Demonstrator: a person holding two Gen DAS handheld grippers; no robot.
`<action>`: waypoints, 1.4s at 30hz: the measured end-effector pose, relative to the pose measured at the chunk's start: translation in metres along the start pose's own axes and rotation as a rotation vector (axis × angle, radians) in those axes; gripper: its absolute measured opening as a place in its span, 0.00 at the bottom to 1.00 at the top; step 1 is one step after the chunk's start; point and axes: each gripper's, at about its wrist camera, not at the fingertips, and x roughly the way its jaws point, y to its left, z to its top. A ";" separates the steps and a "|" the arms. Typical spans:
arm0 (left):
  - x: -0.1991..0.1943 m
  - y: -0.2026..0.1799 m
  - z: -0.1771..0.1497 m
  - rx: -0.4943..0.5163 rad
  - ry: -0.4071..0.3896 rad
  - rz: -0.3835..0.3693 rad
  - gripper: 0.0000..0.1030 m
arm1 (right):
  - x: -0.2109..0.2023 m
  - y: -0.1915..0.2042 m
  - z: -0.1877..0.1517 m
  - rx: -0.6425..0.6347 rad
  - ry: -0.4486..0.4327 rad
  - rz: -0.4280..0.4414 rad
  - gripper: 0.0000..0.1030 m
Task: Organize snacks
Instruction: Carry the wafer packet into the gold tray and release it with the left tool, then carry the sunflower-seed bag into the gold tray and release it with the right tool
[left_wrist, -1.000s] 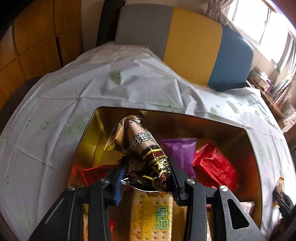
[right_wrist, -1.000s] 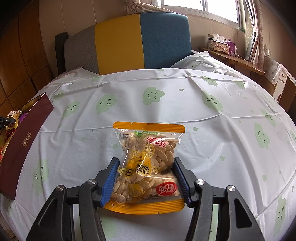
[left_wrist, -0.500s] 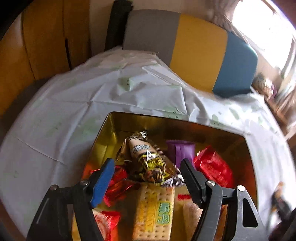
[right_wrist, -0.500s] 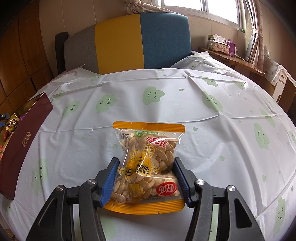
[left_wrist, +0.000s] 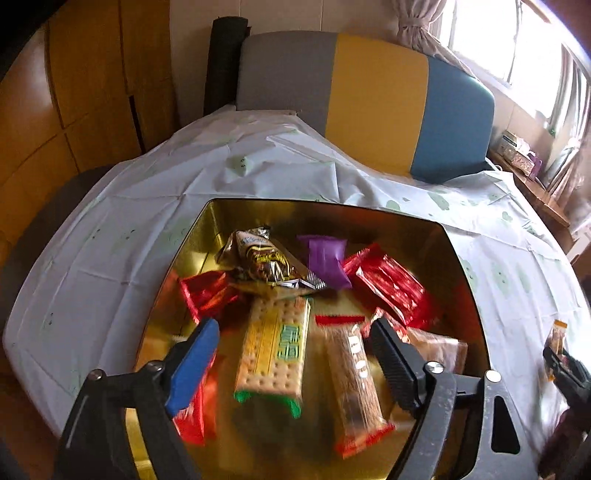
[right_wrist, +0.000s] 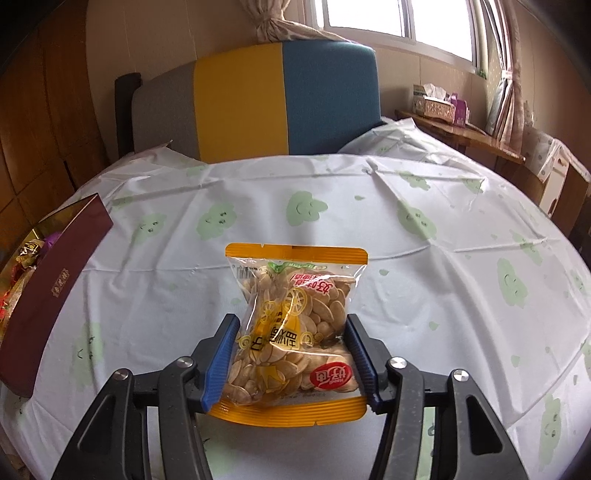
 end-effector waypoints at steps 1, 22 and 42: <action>-0.004 -0.001 -0.003 0.000 -0.002 0.006 0.84 | -0.002 0.003 0.001 -0.007 0.002 0.004 0.56; -0.040 0.013 -0.052 0.033 -0.028 0.142 1.00 | -0.071 0.159 0.022 -0.284 -0.061 0.381 0.56; -0.069 0.076 -0.088 -0.049 -0.008 0.183 1.00 | -0.049 0.320 0.022 -0.841 0.144 0.598 0.56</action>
